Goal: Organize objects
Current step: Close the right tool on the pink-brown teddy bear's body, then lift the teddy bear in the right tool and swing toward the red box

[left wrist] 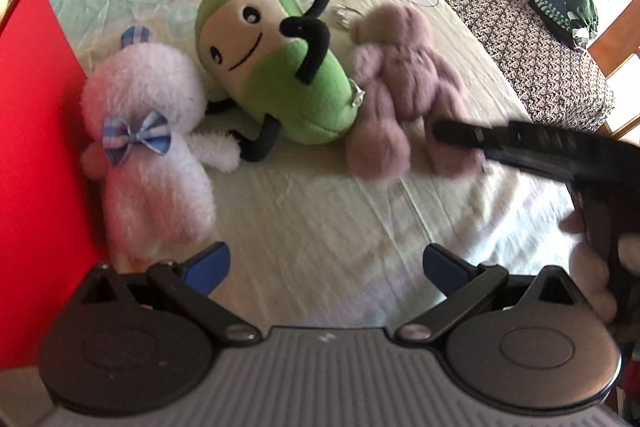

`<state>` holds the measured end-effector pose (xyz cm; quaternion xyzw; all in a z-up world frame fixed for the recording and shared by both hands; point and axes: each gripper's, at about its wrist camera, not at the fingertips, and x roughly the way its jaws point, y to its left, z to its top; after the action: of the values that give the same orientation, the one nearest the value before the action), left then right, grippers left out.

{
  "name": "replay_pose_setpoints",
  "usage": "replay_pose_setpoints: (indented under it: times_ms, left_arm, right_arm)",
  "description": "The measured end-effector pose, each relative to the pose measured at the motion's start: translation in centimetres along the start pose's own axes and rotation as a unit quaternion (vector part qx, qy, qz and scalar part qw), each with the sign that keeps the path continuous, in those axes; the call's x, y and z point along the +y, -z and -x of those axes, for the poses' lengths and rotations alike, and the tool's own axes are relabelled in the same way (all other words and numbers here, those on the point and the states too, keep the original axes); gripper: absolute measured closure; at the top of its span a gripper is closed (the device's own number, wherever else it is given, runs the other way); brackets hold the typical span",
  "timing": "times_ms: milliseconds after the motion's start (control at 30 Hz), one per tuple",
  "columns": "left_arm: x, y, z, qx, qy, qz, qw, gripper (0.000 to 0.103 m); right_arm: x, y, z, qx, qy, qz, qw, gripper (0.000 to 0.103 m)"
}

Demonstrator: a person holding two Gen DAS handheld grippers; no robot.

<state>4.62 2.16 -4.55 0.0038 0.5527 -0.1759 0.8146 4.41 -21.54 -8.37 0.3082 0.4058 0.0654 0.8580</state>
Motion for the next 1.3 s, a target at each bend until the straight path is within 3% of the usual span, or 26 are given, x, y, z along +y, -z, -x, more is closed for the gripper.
replay_pose_setpoints:
  times_ms: [433, 533, 667, 900, 1000, 1133, 1300]
  left_arm:
    - [-3.1, 0.5, 0.8, -0.022, 0.019, -0.039, 0.9988, 0.001]
    - [-4.1, 0.2, 0.7, -0.026, 0.019, -0.056, 0.9979, 0.001]
    - [-4.9, -0.1, 0.2, -0.024, 0.021, -0.067, 0.9973, 0.001]
    - [-6.1, 0.0, -1.1, -0.006, 0.042, -0.080, 0.9959, 0.001]
    - [-6.6, -0.3, -1.5, -0.002, 0.047, -0.087, 0.9950, 0.001]
    - [-6.3, -0.7, -2.5, 0.007, 0.048, -0.082, 0.9955, 0.001]
    - [-5.4, -1.4, -3.1, 0.010, 0.044, -0.064, 0.9970, 0.011]
  right_arm:
    - [-1.9, 5.6, 5.2, 0.068, -0.044, -0.009, 0.997, 0.070]
    - [-2.7, 5.2, 5.8, 0.066, -0.050, -0.026, 0.996, 0.064]
    - [-3.4, 4.1, 6.3, 0.038, -0.066, -0.046, 0.996, 0.064]
    - [-3.8, 2.5, 3.5, 0.045, -0.079, -0.049, 0.995, 0.063]
    - [-3.5, 1.8, 1.8, 0.067, -0.123, -0.058, 0.988, 0.062]
    - [-1.4, 1.1, 0.3, 0.088, -0.154, -0.021, 0.984, 0.062]
    - [-0.2, 0.7, -1.3, 0.105, -0.158, -0.008, 0.982, 0.060]
